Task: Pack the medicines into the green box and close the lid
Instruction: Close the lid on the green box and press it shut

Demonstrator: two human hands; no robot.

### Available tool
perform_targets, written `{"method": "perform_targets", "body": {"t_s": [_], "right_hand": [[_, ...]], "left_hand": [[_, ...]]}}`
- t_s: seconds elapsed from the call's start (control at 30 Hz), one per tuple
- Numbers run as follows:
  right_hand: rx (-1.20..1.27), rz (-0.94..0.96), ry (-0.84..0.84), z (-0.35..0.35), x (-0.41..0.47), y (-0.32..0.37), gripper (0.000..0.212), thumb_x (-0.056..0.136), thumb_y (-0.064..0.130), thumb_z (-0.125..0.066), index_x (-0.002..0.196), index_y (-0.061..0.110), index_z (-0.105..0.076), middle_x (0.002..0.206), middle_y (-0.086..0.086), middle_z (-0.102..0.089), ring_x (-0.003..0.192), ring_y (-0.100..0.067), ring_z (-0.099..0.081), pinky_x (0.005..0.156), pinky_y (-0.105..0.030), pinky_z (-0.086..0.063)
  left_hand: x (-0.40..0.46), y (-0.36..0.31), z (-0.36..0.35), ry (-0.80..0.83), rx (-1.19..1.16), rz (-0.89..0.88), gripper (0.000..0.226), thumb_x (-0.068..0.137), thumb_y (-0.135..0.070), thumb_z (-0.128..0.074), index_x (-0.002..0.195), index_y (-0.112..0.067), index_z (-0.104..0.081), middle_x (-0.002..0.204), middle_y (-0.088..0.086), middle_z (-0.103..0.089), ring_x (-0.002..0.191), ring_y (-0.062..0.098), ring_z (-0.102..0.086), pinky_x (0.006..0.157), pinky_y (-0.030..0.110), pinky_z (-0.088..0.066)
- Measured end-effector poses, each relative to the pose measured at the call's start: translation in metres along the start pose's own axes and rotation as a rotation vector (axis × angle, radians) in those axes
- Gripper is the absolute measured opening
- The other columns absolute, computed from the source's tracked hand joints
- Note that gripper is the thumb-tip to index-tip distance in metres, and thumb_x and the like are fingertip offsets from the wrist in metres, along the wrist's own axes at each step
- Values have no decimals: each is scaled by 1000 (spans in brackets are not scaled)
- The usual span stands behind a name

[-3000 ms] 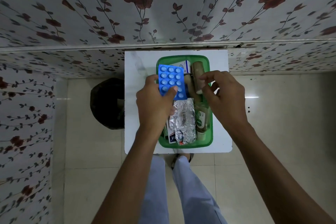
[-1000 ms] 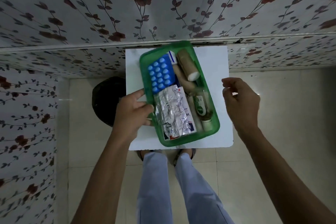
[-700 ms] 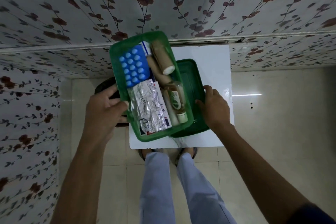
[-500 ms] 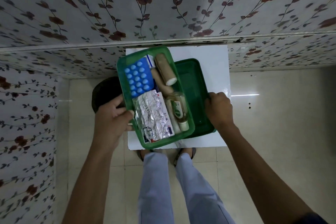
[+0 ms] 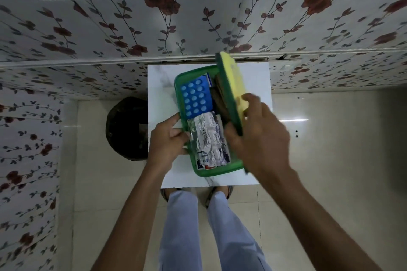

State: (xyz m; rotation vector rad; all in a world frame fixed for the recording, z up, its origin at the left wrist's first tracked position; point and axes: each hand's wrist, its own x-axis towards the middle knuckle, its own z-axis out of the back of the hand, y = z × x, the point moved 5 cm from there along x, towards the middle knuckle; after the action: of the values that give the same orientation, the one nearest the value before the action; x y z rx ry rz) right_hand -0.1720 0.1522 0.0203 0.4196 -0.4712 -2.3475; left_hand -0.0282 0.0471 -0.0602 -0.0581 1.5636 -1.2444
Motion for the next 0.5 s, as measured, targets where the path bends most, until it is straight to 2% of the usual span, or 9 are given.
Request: {"method": "perform_targets", "body": {"t_s": [0.07,0.13,0.27,0.33,0.4,0.5], "right_hand": [[-11,32,46,-20,-5,8,56,77,37,-59,124,15,-41,105,-8,-55,87,-27,-57,57,-31,-44],[-53,37,67,-36,-7,11,62,77,38,-62,128,10,-41,108,-12,-52,89,-28,-55,55,-28,-37],[-64,81,127,-51,-6,11,64,82,29,-60,136,6,-35,113,-15,-52,90,-32,-57,56,-32,-42],[11,121,152,-48,-1,7,55,86,26,-55,135,8,-39,112,-14,-54,87,-31,-58,64,-34,-48],[95,117,99,-35,8,-2,44,87,22,-55,129,10,-49,111,-14,-58,91,-30,-59,76,-35,-50],[38,-19,-9,-19,24,-30,52,85,25,-60,133,14,-44,130,-16,-48,120,-32,-41,96,-40,-40]], "left_hand": [[1,0,-1,9,12,12,51,85,6,-51,130,-19,-51,93,16,-70,71,22,-67,68,44,-59],[2,-2,0,24,14,16,48,88,2,-51,129,-22,-50,94,14,-70,76,23,-67,70,42,-60],[0,3,3,8,-6,58,42,93,-4,-42,129,-25,-50,100,10,-69,87,25,-68,73,38,-58],[0,6,3,-3,-7,68,42,93,-3,-39,128,-24,-51,101,8,-69,91,25,-67,78,39,-57],[-1,8,2,-17,-7,68,41,93,-4,-39,125,-25,-53,99,5,-69,91,23,-67,79,38,-56],[-1,9,0,-40,-3,52,39,92,-5,-42,125,-23,-53,98,5,-65,93,22,-65,83,40,-55]]}}
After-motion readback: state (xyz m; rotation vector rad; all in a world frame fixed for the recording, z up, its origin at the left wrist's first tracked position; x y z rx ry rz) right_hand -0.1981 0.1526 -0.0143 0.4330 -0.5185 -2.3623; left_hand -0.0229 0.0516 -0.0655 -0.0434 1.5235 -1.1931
